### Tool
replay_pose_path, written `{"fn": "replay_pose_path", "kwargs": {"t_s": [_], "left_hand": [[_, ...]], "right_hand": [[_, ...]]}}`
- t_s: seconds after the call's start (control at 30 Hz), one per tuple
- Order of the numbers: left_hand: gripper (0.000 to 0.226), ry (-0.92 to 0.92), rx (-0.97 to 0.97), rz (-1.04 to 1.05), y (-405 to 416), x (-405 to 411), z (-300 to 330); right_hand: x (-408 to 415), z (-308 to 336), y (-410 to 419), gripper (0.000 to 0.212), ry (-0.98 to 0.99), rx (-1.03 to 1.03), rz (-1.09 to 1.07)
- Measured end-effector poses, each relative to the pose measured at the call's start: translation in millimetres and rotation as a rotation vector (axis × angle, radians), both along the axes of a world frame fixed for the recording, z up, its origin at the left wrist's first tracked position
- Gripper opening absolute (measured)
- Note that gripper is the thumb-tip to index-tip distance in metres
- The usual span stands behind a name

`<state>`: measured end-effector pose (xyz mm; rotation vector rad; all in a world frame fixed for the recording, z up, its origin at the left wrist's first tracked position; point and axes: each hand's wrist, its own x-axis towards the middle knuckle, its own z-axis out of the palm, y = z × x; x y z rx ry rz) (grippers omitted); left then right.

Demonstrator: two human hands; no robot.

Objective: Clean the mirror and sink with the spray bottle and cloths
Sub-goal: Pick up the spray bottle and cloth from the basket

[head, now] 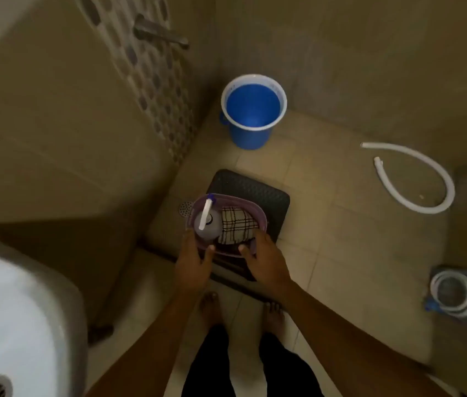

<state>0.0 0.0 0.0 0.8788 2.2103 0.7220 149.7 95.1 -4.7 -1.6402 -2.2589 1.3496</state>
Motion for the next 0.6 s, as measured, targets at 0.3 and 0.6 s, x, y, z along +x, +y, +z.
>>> {"fn": "replay_pose_path", "kwargs": {"t_s": [0.3,0.6], "left_hand": [[0.059,-0.216,0.053,0.186,51.6,-27.9,-49.1],[0.037,-0.315,0.019,0.117,68.3,-50.6,-75.6]], "right_hand": [[-60.1,-67.3,26.1,0.068,-0.115,-0.085,-0.241],[-94.5,-114.5,37.1,0.106,-0.243,-0.113,-0.282]]}}
